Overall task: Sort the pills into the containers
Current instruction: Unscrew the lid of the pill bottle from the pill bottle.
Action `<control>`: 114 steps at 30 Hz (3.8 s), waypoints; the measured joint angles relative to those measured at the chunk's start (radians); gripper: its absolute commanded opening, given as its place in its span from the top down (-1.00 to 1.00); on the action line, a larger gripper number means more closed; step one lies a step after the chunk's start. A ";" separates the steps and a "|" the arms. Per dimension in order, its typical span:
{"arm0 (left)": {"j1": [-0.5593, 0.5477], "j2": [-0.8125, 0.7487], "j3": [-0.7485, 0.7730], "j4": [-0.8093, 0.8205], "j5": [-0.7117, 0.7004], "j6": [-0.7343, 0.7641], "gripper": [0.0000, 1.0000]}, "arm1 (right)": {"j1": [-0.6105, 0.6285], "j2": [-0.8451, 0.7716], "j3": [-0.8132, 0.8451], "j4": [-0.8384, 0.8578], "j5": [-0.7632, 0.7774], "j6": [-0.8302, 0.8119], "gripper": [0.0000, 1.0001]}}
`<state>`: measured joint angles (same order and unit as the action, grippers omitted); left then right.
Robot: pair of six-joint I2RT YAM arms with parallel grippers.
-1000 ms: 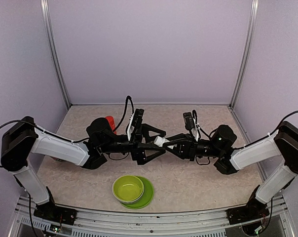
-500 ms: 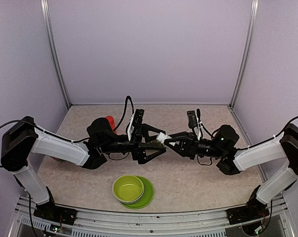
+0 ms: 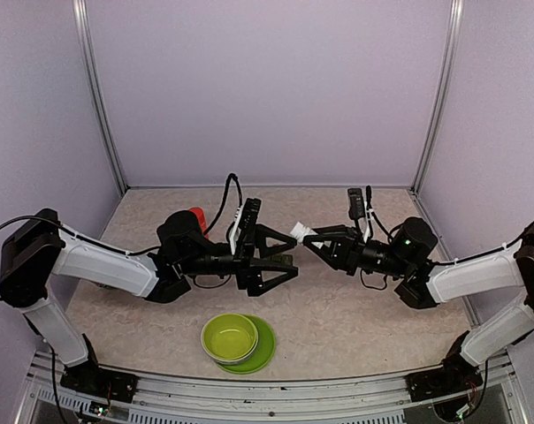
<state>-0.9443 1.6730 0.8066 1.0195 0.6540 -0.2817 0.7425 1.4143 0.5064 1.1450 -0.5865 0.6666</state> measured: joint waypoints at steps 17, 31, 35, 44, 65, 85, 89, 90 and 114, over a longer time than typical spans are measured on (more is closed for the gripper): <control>0.057 -0.064 -0.017 -0.079 -0.022 0.049 -0.70 | -0.006 0.008 0.009 0.008 -0.170 -0.012 0.55; 0.056 -0.064 0.040 -0.134 0.054 0.085 -0.21 | -0.006 0.060 0.021 0.051 -0.248 0.030 0.54; 0.053 -0.063 0.048 -0.154 0.058 0.093 0.00 | -0.006 0.060 0.021 0.054 -0.249 0.031 0.55; 0.045 -0.050 0.050 -0.164 0.067 0.104 0.41 | -0.006 0.061 0.021 0.058 -0.249 0.032 0.55; 0.032 -0.047 0.051 -0.169 -0.051 -0.028 0.72 | -0.019 0.061 0.020 0.054 -0.228 -0.009 0.56; -0.014 -0.066 0.050 -0.180 -0.157 -0.118 -0.98 | -0.025 0.042 0.020 0.013 -0.212 -0.056 0.56; -0.014 -0.058 0.050 -0.136 -0.119 -0.094 -0.98 | -0.004 0.047 0.020 0.026 -0.210 -0.035 0.56; -0.014 -0.053 0.050 -0.119 -0.106 -0.091 -0.98 | -0.001 0.052 0.020 0.035 -0.209 -0.029 0.56; -0.007 -0.010 0.043 -0.013 -0.051 -0.069 -0.33 | 0.010 0.126 0.019 0.166 -0.159 0.058 0.57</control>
<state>-0.9512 1.6634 0.8501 1.0065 0.6025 -0.3504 0.7525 1.5406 0.5251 1.3113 -0.7460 0.7242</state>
